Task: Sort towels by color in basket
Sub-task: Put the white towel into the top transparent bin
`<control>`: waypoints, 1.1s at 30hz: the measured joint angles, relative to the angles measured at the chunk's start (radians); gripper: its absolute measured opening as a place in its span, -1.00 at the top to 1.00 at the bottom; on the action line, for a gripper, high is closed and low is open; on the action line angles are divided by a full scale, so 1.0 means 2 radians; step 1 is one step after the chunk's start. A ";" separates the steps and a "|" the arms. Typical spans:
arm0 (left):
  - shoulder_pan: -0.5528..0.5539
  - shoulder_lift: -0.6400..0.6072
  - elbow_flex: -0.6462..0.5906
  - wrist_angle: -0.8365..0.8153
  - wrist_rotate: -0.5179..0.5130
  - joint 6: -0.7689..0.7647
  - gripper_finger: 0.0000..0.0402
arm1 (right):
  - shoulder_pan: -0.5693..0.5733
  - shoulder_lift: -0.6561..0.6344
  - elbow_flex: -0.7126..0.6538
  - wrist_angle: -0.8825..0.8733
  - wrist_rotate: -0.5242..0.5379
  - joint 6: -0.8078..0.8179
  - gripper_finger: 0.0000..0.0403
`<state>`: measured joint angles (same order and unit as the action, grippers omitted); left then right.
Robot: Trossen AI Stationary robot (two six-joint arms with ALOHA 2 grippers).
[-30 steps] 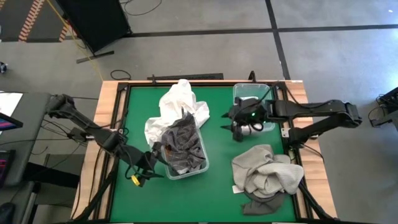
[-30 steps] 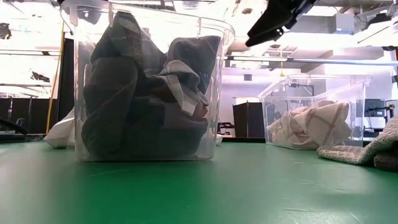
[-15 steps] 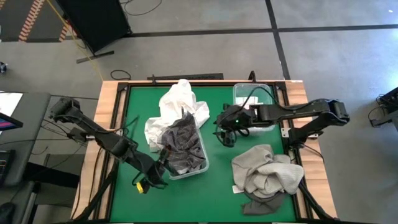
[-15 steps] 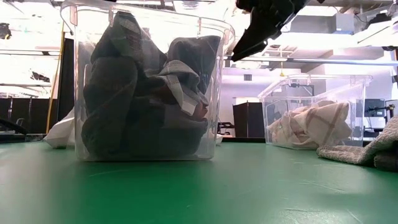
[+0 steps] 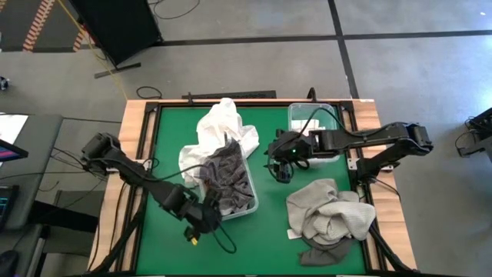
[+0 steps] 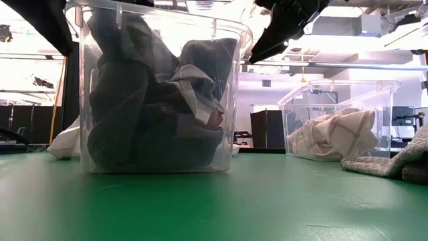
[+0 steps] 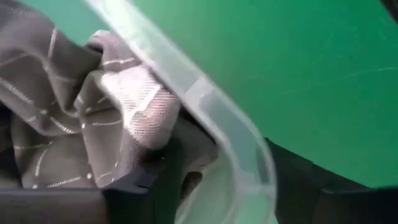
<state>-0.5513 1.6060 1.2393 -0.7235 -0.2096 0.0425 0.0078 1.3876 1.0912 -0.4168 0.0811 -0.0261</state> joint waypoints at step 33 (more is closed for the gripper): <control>-0.144 -0.002 0.073 -0.129 0.091 -0.256 0.70 | -0.035 0.074 0.000 0.091 -0.002 -0.066 -0.24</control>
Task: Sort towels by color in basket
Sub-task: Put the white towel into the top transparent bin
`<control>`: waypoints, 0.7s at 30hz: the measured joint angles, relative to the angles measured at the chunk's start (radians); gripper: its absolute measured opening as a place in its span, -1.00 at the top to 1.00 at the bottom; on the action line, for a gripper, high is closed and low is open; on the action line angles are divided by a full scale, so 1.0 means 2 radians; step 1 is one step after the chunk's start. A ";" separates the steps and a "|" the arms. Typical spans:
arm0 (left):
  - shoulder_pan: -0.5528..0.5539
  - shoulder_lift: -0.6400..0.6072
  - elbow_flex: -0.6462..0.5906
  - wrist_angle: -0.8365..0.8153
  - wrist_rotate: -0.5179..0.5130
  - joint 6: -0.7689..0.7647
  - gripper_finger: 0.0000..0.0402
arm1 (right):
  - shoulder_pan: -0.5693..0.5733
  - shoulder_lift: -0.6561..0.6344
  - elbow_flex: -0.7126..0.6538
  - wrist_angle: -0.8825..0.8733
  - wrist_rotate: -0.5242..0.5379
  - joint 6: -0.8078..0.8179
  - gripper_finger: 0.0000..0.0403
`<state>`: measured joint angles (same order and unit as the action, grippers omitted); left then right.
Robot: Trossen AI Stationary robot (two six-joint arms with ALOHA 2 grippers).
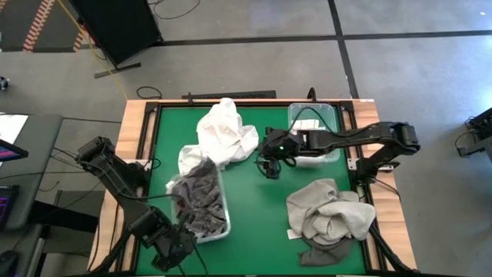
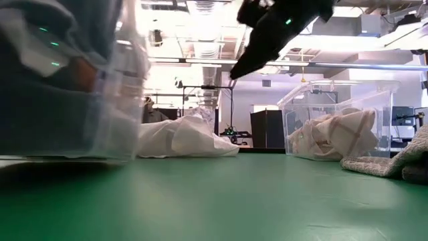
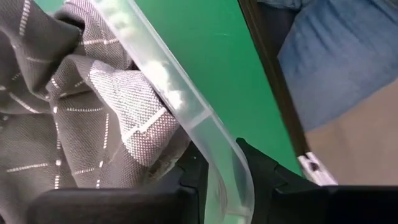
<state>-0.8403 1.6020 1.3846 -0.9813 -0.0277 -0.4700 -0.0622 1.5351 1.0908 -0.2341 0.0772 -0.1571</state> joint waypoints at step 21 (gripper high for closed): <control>-0.023 0.001 -0.001 0.040 -0.010 -0.153 -0.12 | -0.092 0.207 0.131 0.043 -0.027 -0.056 -0.43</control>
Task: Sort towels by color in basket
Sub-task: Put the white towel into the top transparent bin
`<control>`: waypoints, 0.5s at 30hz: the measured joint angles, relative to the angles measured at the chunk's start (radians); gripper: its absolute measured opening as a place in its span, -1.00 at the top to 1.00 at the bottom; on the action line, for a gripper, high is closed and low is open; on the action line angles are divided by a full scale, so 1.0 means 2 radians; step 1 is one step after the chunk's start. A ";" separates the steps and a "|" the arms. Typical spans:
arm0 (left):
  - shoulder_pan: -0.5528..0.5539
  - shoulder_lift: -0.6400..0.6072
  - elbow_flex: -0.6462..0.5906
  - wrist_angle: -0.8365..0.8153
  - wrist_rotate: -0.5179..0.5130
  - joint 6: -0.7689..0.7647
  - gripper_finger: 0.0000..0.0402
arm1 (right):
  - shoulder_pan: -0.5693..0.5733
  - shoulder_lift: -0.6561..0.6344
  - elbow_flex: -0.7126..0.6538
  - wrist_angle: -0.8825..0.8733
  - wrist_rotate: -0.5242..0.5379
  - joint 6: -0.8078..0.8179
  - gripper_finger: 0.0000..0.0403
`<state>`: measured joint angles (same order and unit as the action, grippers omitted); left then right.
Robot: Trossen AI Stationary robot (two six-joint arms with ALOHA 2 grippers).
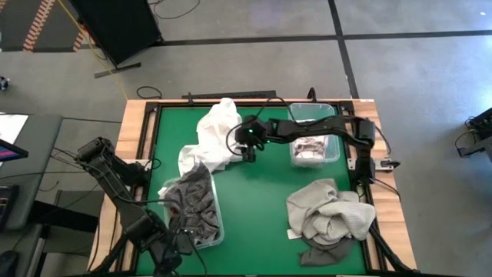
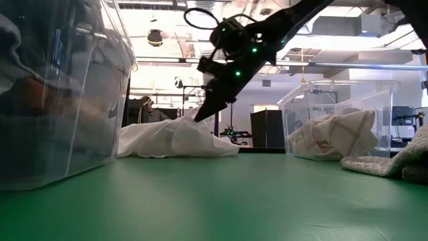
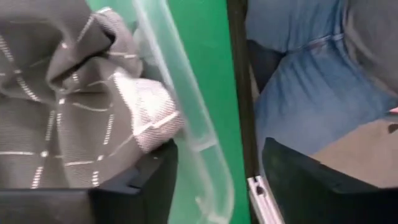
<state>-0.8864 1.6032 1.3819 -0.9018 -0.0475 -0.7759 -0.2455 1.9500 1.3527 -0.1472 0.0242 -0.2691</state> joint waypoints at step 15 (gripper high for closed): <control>-0.019 -0.003 0.063 0.013 -0.014 0.024 -0.31 | -0.012 0.098 0.097 -0.006 -0.011 0.004 -0.97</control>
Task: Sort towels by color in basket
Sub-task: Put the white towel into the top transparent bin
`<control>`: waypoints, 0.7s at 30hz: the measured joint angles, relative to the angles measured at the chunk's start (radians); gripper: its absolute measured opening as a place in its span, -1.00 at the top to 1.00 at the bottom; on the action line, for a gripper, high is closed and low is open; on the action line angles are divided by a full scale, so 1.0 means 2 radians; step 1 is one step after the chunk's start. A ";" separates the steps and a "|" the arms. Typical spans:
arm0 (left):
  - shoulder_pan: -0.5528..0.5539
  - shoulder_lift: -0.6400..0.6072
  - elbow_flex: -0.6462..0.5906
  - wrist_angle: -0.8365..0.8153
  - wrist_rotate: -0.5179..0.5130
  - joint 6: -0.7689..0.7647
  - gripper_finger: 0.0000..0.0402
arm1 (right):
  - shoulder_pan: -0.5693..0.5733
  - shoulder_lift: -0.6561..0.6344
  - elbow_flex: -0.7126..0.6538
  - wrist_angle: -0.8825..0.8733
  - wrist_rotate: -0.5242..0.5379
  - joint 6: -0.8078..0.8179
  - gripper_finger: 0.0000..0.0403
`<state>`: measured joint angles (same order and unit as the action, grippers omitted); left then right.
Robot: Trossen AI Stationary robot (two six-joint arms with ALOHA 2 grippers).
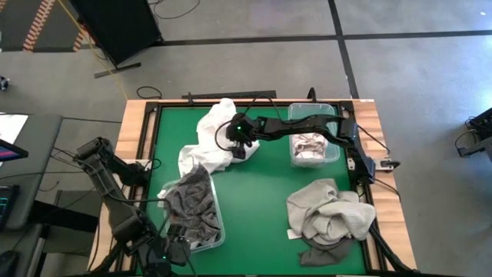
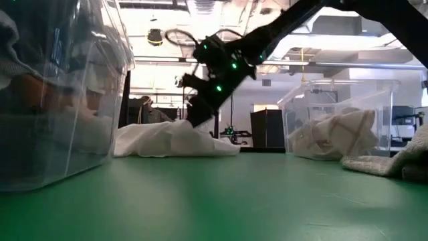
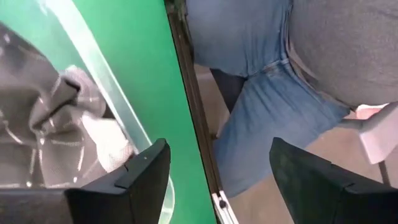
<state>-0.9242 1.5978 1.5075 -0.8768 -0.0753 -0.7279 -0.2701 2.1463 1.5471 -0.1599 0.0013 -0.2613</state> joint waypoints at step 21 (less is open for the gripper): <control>-0.002 0.000 0.009 -0.021 -0.018 0.032 -0.31 | -0.007 0.014 0.020 -0.207 -0.056 0.008 -0.27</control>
<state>-0.9276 1.5978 1.5249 -0.9186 -0.1110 -0.6645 -0.2832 2.1749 1.5865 -0.5745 -0.1100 -0.2447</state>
